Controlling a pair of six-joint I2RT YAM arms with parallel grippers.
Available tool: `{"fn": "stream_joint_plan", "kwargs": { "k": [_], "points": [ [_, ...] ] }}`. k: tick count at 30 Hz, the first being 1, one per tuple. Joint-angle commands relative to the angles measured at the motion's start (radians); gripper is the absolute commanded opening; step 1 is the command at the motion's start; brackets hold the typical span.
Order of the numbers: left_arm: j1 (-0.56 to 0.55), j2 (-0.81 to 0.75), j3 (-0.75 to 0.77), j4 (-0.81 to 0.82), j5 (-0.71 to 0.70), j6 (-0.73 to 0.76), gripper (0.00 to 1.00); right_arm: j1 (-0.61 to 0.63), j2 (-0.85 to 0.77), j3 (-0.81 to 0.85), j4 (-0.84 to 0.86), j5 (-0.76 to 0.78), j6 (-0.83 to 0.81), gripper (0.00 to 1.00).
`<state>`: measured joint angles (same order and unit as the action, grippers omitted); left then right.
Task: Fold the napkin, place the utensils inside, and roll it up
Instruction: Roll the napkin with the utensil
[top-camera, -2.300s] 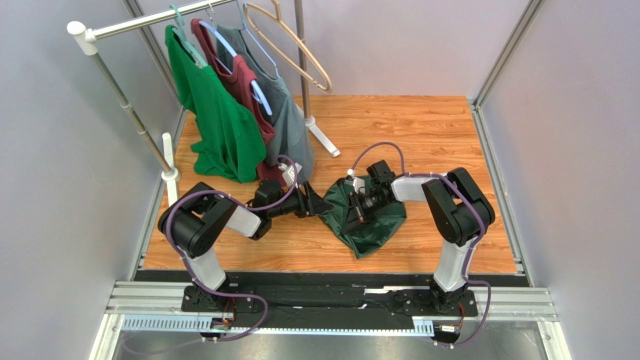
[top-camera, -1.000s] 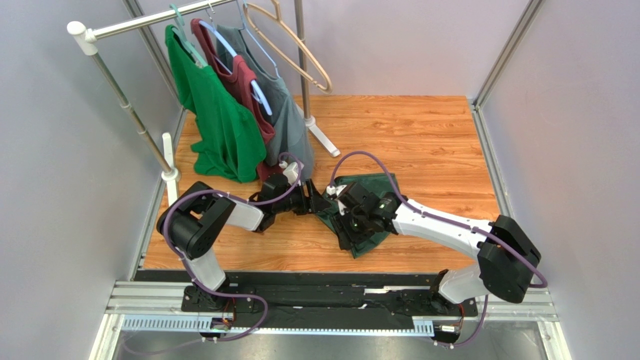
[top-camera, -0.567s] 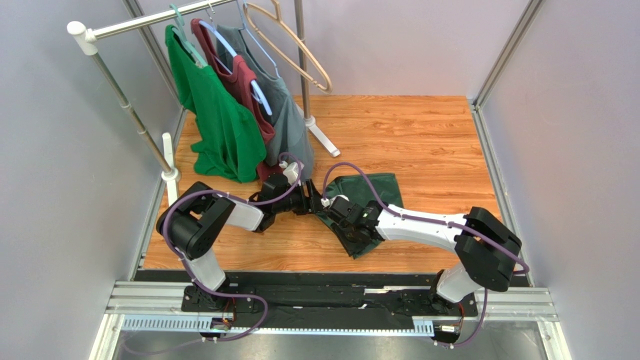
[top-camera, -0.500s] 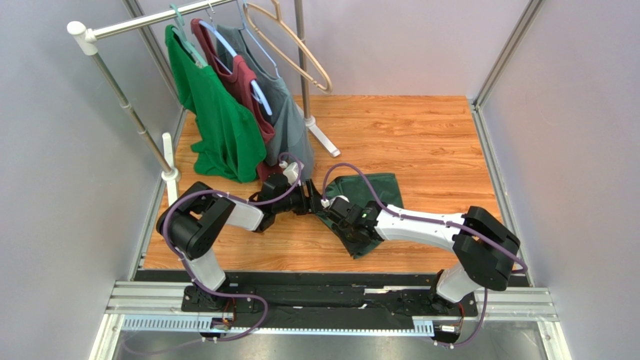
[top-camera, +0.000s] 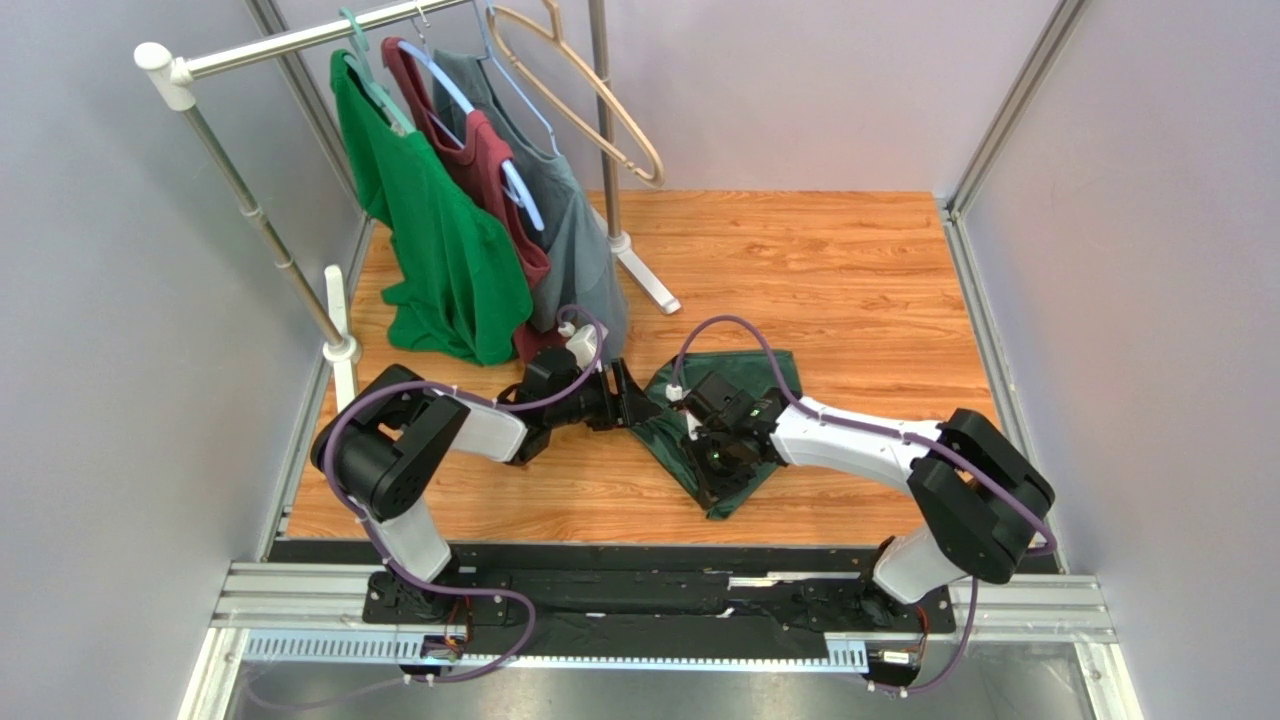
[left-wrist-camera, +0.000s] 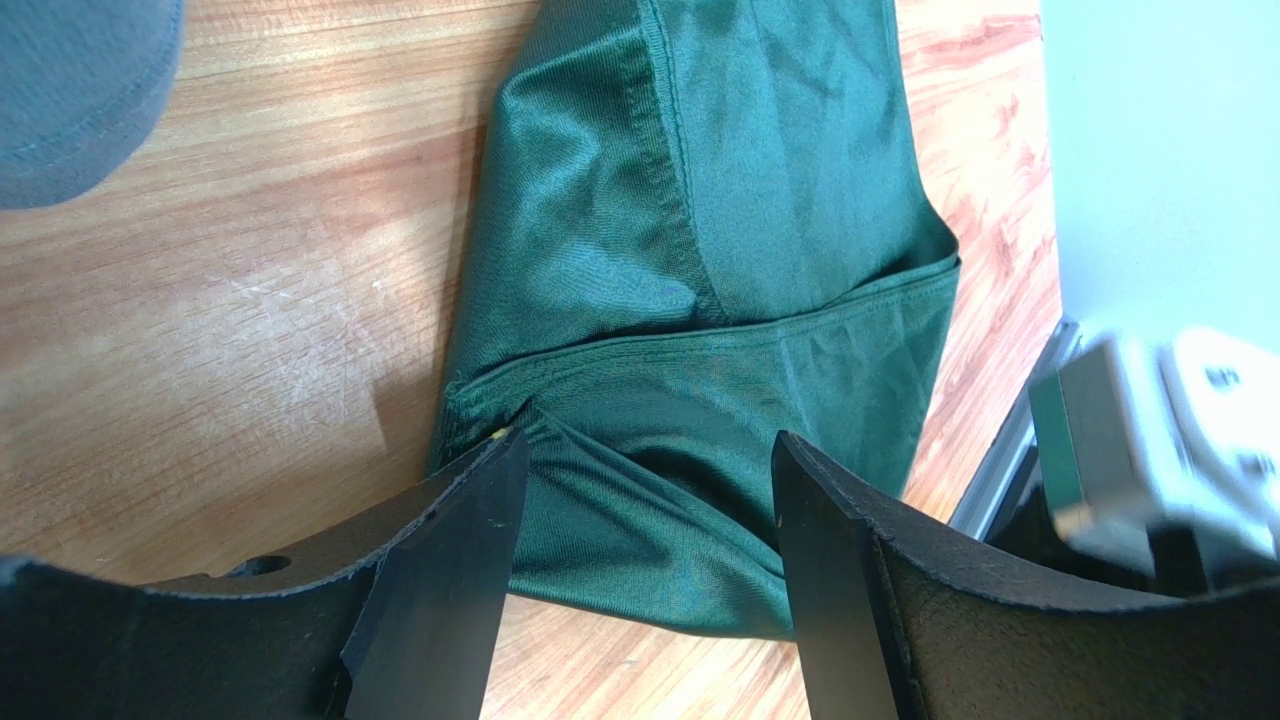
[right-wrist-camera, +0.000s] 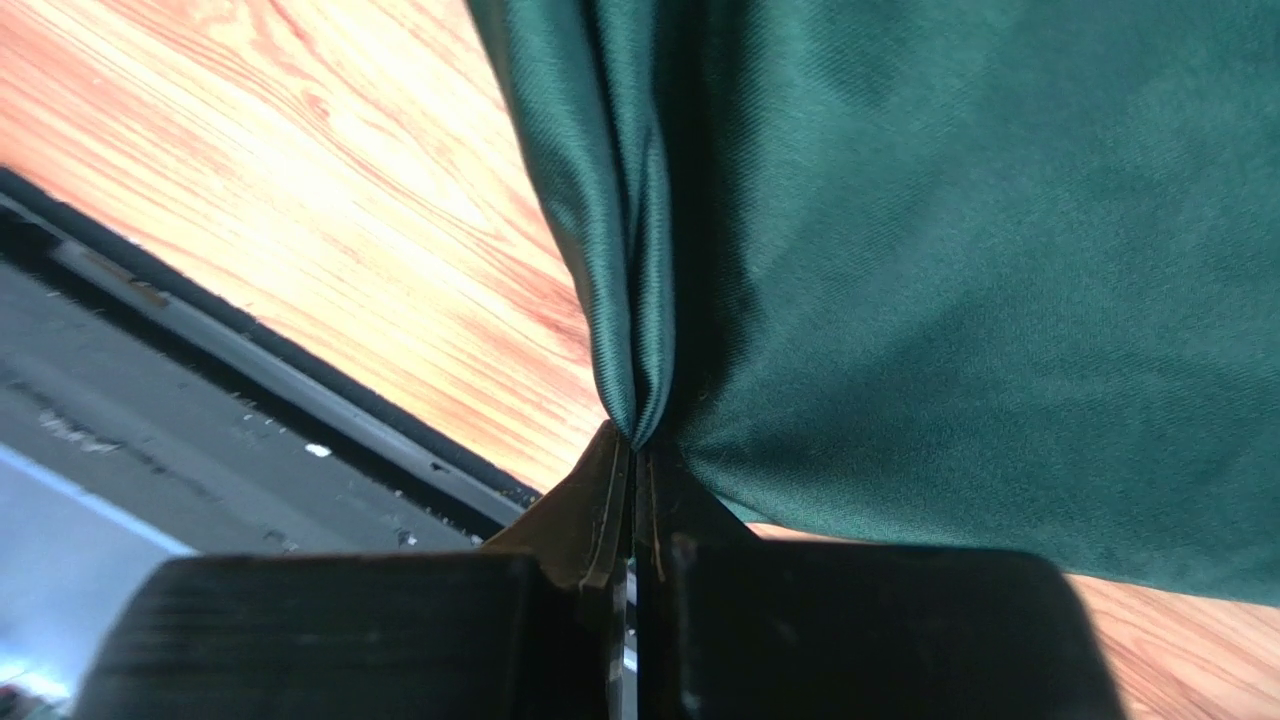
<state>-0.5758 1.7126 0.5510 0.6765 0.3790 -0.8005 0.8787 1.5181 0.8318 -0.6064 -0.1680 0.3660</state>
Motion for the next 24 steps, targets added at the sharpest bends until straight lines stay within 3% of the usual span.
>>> {"fn": "stream_joint_plan", "kwargs": {
  "k": [1,7,14,19,24],
  "points": [
    [0.001,-0.002,0.006,-0.086,-0.055,0.046,0.71,-0.053,-0.033,-0.031,-0.001,-0.137,-0.021,0.02],
    [0.001,0.01,0.01,-0.095,-0.055,0.052,0.71,-0.124,-0.032,-0.063,0.004,-0.18,-0.001,0.11],
    [0.001,0.021,0.015,-0.097,-0.051,0.05,0.71,-0.15,-0.139,-0.03,-0.073,-0.134,-0.012,0.41],
    [0.001,0.018,0.023,-0.104,-0.046,0.057,0.71,-0.115,-0.239,0.026,-0.11,-0.062,-0.01,0.46],
    [0.001,0.016,0.023,-0.106,-0.045,0.055,0.71,0.025,-0.233,0.064,-0.142,0.123,0.039,0.47]
  ]
}}
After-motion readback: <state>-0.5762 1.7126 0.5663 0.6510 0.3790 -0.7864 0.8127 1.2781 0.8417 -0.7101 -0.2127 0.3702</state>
